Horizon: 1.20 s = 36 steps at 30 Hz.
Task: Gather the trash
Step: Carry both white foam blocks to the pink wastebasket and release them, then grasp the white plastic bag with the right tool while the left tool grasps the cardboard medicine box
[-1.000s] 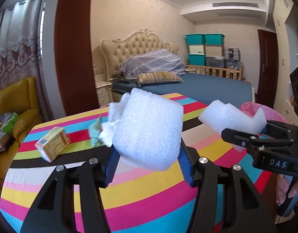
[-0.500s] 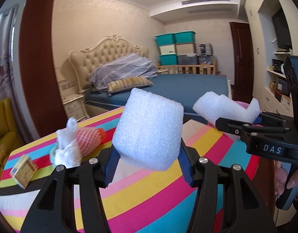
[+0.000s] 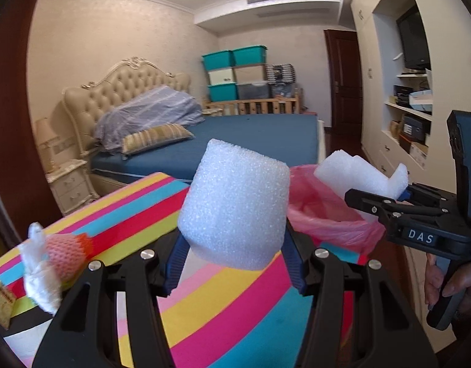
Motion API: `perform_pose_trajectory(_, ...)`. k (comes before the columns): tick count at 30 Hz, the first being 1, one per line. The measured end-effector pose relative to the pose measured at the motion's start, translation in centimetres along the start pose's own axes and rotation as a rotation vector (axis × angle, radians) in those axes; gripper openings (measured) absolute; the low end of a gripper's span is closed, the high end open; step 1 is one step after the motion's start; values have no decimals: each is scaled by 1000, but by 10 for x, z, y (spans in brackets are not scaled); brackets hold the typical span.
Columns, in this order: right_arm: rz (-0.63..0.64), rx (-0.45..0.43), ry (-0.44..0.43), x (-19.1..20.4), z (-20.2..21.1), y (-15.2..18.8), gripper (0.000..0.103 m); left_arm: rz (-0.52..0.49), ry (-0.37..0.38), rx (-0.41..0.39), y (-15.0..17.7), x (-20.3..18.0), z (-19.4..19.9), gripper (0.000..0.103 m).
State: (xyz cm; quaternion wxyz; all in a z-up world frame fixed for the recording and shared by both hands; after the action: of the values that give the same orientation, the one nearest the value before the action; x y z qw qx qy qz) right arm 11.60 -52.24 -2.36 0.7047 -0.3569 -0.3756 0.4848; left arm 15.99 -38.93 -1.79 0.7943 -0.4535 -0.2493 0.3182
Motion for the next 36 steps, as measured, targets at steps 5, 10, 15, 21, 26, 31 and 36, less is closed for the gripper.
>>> perform_pose_trajectory(5, -9, -1, 60, -35, 1, -4, 57, 0, 78, 29, -17, -27, -33, 54)
perform_pose_trajectory(10, -29, 4, 113, -68, -5, -12, 57, 21, 140, 62, -38, -45, -71, 55)
perform_pose_trajectory(15, -41, 19, 136, -91, -17, -17, 57, 75, 229, 114, -64, -61, -119, 55)
perform_pose_trajectory(21, -40, 38, 104, -111, -37, -22, 59, 97, 285, 153, -83, -82, -169, 58)
perform_pose_trajectory(26, -57, 35, 96, -128, -38, -23, 73, 130, 269, 142, -90, -82, -189, 93)
perform_pose_trajectory(31, -83, -3, 113, -126, -19, -24, 74, 109, 155, 120, -82, -51, -169, 98)
perform_pose_trajectory(36, -82, -23, 96, -108, -2, -26, 74, 40, 9, 75, -65, -12, -123, 98)
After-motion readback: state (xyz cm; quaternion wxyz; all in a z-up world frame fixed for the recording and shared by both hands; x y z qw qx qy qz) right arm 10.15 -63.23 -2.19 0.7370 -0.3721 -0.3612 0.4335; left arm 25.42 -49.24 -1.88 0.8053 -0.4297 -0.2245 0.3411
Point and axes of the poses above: each gripper's, at about its wrist camera, not at the fingertips, and z roughly against the way its jaws point, x to its left, y to its underside, the point moved 3 cm from there along -z, roughly the way its jaws point, and after that the axes turned 3 degrees about x, right-handed, at the moved point
